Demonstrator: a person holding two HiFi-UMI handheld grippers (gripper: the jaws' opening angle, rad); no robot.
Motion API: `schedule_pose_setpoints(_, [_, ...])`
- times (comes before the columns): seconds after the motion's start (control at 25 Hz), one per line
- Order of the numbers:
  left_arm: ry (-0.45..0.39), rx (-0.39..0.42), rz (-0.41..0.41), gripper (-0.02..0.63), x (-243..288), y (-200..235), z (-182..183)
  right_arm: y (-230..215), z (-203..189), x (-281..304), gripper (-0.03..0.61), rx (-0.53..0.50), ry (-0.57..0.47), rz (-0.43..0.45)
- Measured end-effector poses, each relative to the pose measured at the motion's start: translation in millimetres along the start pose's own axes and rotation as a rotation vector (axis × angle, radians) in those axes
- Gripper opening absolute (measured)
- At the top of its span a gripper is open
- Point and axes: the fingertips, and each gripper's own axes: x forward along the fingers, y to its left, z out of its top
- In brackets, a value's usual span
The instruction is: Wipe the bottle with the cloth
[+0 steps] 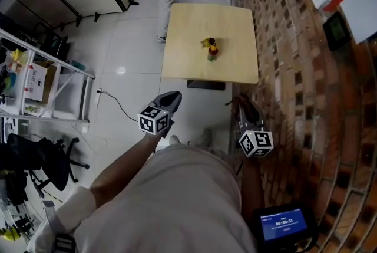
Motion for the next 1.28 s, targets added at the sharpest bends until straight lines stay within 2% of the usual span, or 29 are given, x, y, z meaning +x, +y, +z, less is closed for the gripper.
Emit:
schedule_pose_setpoints(0.2, [-0.009,0.002,0.011,0.035,2,5,7,-7,-8,-4,0.086,0.015,0.027,0.0])
schedule_pose_setpoints(0.4, [0.01,0.002,0.013,0.035,1,7,0,-4,-13,5,0.08,-0.016,0.068,0.021])
schedule_pose_setpoints(0.64, [0.03,-0.013,0.014,0.035,5,6,-10,-1,-12,12,0.078,-0.018,0.059,0.045])
schedule_pose_setpoints(1.28, [0.031,-0.011,0.006,0.034,10,-11,-14,-17,-20,-5,0.078,-0.032,0.079,0.022])
